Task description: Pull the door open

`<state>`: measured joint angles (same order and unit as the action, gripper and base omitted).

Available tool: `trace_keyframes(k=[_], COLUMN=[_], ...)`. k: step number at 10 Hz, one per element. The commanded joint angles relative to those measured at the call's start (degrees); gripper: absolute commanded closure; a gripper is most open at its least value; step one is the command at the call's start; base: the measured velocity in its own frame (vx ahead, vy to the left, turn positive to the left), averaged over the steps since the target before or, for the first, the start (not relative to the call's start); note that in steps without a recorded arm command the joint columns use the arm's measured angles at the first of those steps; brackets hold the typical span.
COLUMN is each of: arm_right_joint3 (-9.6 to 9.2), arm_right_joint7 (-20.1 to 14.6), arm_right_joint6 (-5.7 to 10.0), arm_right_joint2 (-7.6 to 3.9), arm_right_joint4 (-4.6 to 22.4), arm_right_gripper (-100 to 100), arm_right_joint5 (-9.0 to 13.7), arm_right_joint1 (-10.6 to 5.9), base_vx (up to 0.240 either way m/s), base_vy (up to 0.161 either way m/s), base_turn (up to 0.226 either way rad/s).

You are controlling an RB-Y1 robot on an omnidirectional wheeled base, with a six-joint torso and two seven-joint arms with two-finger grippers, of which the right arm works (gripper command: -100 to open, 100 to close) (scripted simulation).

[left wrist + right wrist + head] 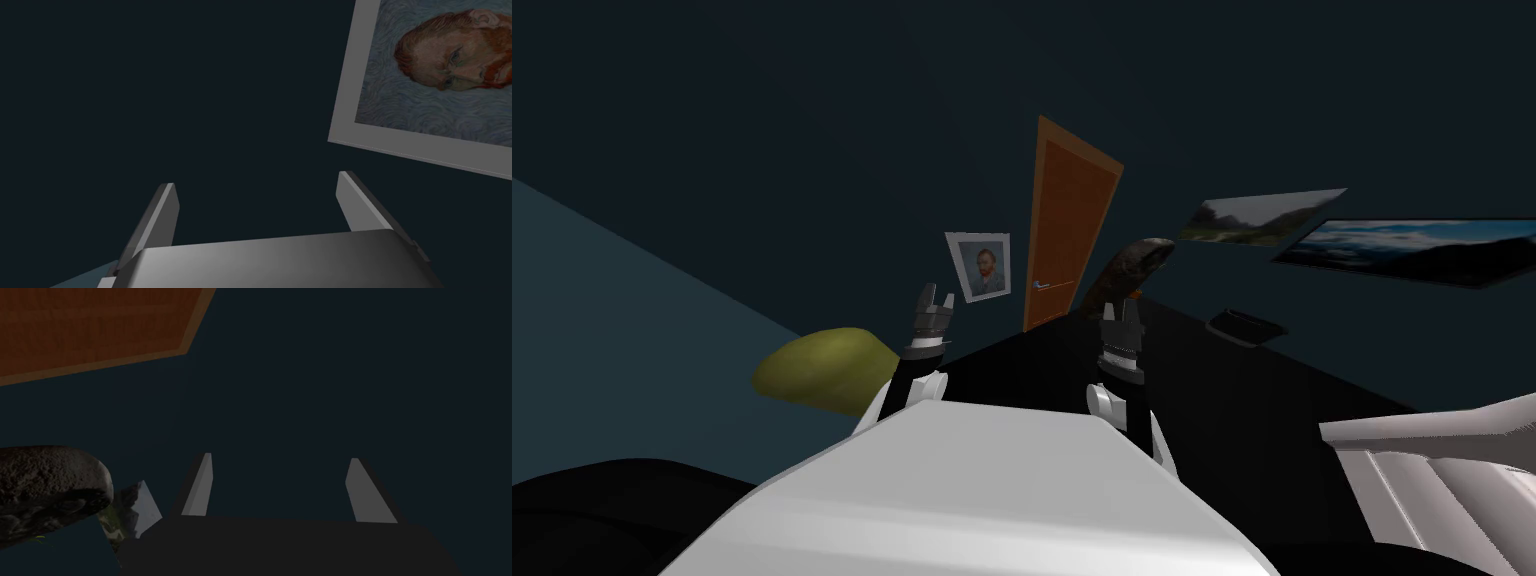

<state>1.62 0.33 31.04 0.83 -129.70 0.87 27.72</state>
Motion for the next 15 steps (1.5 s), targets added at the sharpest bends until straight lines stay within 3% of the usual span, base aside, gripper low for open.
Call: trace_keyframes(k=[1,8,15], arm_right_joint3=[-0.10,-0.55,-1.15], arm_right_joint7=[-0.29,-1.63,-3.44], arm_right_joint6=[0.37,2.05,4.32], arm_right_joint2=[-0.56,-2.77,-5.33], arm_right_joint4=[1.72,9.63,20.01], arm_right_gripper=[-100,-100,-100], arm_right_joint5=[0.07,0.39,0.81], arm_right_joint1=[-0.48,-2.67,-5.63], base_vx=[-0.071,0.094,0.084], base_vy=[-0.026,-0.026,-0.036], base_turn=[0.067,0.075,0.099])
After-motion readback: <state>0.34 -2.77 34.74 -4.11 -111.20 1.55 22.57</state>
